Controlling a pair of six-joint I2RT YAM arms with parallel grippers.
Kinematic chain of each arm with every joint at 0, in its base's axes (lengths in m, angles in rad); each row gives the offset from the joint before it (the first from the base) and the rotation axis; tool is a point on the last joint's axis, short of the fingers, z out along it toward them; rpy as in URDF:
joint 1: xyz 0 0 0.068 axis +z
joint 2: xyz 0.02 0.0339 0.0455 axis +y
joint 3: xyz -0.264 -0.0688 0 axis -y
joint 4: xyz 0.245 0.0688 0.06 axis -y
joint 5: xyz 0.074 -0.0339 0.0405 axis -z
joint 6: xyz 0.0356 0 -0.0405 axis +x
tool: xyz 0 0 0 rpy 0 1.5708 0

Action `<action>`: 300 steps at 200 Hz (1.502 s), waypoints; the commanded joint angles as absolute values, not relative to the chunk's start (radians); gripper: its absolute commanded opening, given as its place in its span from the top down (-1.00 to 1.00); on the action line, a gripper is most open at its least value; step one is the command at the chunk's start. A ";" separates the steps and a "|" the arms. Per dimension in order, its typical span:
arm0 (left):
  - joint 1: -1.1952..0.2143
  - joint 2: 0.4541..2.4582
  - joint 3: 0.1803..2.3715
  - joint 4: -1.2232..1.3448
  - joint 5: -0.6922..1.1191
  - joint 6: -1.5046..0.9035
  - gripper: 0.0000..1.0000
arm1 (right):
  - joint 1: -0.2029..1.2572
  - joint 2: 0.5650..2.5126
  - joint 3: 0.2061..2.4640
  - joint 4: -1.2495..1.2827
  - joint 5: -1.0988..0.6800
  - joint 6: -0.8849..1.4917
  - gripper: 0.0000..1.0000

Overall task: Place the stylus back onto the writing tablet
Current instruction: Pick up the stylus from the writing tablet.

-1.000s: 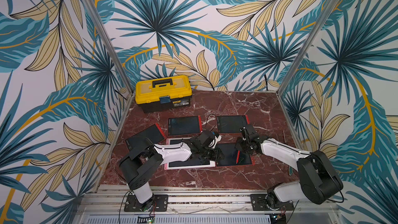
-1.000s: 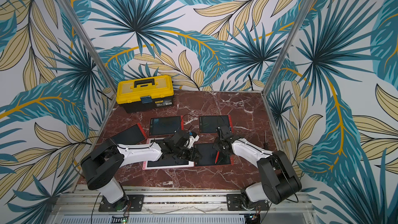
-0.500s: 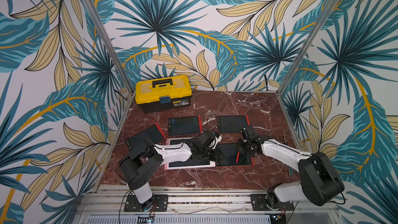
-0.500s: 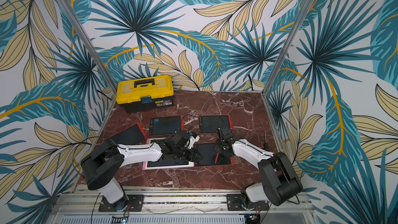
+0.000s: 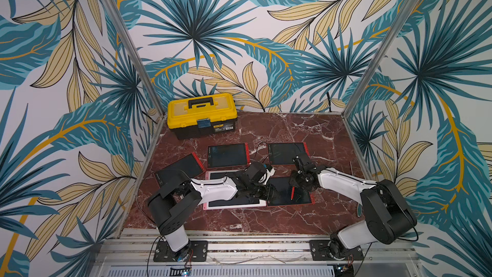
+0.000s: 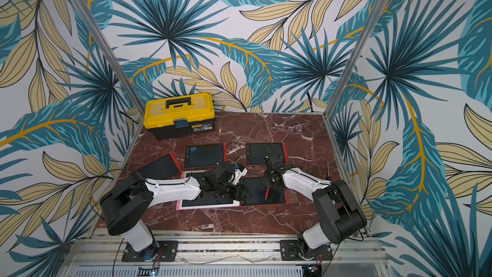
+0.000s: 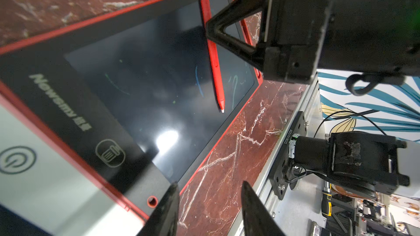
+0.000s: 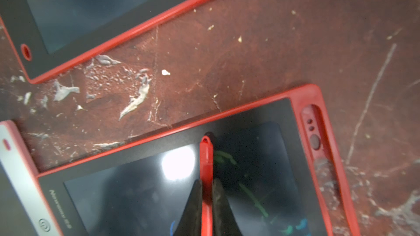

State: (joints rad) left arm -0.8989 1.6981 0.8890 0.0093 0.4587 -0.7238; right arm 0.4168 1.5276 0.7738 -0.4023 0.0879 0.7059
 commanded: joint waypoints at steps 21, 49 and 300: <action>-0.903 1.596 0.862 0.008 0.442 -0.688 -0.44 | 0.453 1.602 0.808 -0.497 0.149 0.687 0.67; -0.902 1.554 0.839 -0.020 0.421 -0.676 -0.73 | 0.461 1.634 0.828 -0.496 0.145 0.683 0.71; -0.902 1.559 0.834 -0.023 0.403 -0.693 -0.94 | 0.486 1.723 0.889 -0.491 0.135 0.649 0.80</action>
State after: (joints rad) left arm -0.9001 1.5558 0.8402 -0.0200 0.4110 -0.6926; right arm 0.4736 1.6554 0.9115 -0.4244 0.1501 0.6575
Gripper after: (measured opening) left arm 0.970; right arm 0.100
